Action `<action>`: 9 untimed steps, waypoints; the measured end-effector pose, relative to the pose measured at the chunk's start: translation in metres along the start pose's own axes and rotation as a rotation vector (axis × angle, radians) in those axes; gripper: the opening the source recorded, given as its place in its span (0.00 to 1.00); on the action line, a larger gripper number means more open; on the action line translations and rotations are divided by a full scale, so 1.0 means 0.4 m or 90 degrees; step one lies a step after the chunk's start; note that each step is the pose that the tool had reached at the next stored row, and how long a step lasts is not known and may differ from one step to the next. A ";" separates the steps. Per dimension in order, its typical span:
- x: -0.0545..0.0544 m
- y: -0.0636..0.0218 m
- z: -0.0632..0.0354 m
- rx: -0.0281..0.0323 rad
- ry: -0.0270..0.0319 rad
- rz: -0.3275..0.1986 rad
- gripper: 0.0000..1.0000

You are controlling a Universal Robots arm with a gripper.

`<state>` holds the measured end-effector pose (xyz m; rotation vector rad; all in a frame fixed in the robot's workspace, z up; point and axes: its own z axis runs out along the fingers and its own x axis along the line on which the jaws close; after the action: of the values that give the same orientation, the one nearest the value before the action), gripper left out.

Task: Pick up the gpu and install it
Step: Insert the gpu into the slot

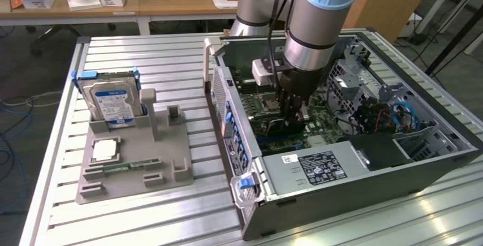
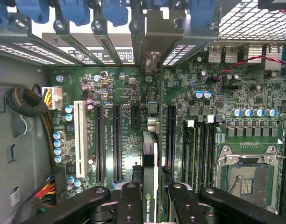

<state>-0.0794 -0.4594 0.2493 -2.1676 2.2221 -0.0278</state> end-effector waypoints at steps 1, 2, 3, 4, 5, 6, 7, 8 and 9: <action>0.000 0.000 0.000 0.0000 0.0000 0.000 0.26; 0.000 0.000 0.000 0.0000 0.0000 0.000 0.26; 0.000 0.000 0.000 0.0000 0.0000 0.000 0.26; 0.000 0.000 0.000 0.0000 0.0000 0.000 0.26; 0.000 0.000 0.001 0.0001 -0.0002 0.000 0.26; 0.000 0.000 0.003 0.0002 -0.0002 0.000 0.26; 0.000 0.000 0.004 0.0000 0.0000 0.000 0.26; 0.000 0.000 0.006 -0.0002 0.0001 0.000 0.26; 0.000 0.000 0.007 -0.0003 0.0003 0.000 0.26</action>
<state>-0.0795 -0.4594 0.2464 -2.1681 2.2225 -0.0278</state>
